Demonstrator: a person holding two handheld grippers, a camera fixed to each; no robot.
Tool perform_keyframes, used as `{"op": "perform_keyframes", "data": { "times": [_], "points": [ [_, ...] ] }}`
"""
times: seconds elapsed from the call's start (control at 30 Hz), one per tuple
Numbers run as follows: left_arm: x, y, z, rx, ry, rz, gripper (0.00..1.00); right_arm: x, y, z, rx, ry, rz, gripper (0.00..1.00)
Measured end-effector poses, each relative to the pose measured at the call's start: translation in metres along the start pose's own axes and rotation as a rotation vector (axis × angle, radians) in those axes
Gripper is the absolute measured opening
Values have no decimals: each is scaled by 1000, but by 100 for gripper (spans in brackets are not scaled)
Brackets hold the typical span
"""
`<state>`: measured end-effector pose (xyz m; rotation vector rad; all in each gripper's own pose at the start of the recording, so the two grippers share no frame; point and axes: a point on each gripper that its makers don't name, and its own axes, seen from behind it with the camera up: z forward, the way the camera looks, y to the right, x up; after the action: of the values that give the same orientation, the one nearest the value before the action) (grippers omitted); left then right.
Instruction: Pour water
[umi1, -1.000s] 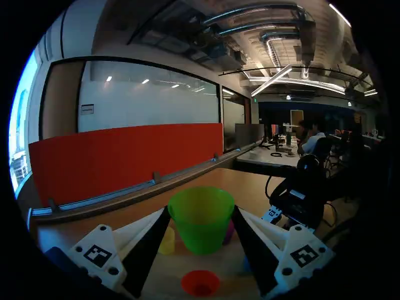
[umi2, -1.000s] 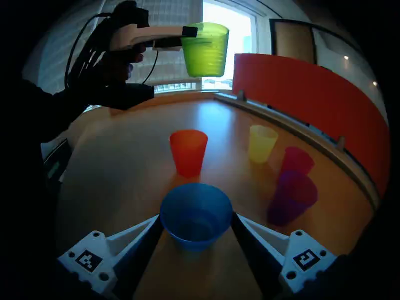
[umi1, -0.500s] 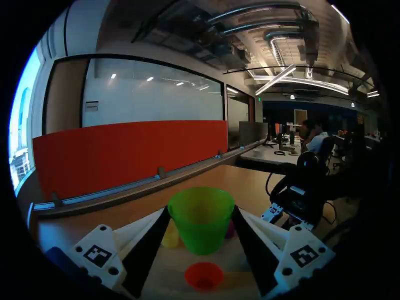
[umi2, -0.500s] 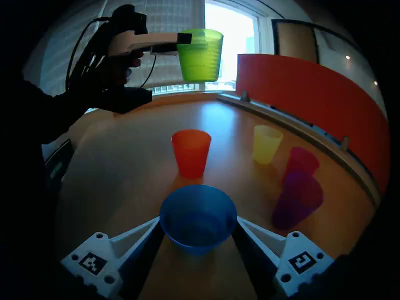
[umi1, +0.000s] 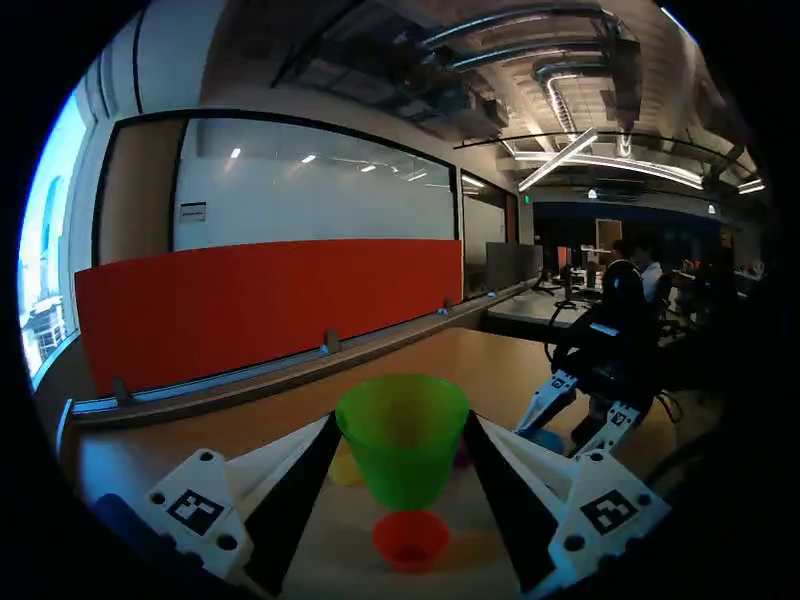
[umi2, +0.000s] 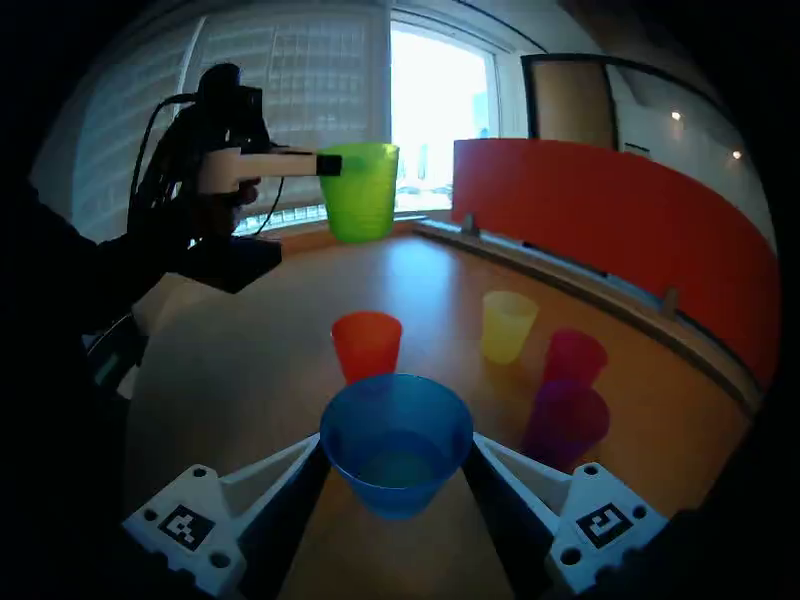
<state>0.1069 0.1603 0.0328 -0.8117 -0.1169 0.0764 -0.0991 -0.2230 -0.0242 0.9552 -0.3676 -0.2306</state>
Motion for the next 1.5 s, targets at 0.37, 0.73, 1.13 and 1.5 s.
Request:
{"op": "perform_keyframes", "data": {
  "times": [0.37, 0.73, 1.13, 1.5],
  "points": [
    [-1, 4, -13, 13, 5, 8, 88, 63, 11, -21, -59, 113, -11, 89],
    [0, 16, -16, 0, 23, 15, 88, 110, 10, -25, -82, 211, -3, 89],
    [4, 30, -14, -27, 55, 3, 88, 145, 14, -29, -103, 283, 12, 89],
    [-5, 41, -13, -60, 40, 9, 88, 162, 13, -32, -104, 299, -22, 89]
  ]
}}
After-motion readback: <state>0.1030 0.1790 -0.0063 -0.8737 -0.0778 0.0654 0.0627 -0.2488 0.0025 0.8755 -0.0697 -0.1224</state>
